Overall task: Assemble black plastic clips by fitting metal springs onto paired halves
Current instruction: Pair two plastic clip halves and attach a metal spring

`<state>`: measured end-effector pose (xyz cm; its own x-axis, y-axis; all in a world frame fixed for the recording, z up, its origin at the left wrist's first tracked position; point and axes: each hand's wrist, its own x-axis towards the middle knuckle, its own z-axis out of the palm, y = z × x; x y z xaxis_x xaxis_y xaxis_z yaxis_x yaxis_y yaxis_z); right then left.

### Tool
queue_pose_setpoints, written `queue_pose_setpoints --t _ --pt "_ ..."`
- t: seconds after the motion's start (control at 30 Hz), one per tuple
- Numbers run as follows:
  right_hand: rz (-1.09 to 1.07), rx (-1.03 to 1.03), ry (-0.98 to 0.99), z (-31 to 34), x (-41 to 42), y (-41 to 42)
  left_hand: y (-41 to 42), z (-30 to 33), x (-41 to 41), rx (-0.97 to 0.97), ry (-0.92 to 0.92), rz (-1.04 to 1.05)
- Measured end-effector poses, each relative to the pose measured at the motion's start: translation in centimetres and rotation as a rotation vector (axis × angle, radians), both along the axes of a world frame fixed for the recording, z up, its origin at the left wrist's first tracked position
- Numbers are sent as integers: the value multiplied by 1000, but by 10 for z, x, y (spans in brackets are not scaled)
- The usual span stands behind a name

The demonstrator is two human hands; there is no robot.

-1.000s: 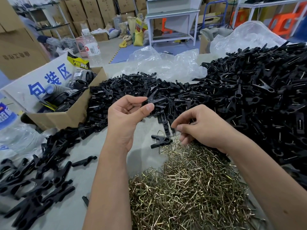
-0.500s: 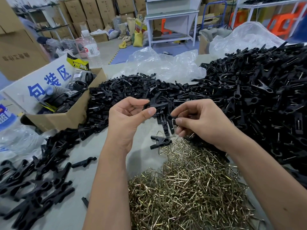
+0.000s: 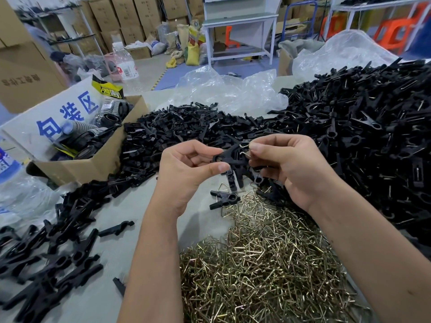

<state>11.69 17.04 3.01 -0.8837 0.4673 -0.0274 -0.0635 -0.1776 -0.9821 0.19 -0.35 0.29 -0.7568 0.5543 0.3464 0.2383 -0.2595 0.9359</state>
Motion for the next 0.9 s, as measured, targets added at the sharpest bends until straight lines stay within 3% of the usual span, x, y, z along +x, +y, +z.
queue_pose_setpoints --t 0.7,0.77,0.9 --pt "-69 173 -25 -9 -6 -3 5 -3 1 -79 -25 -4" --pt "-31 115 -27 -10 -6 -1 5 -3 1 -62 -27 -15" --pt "186 -283 -51 -14 -5 3 5 -3 1 -36 -39 -35"
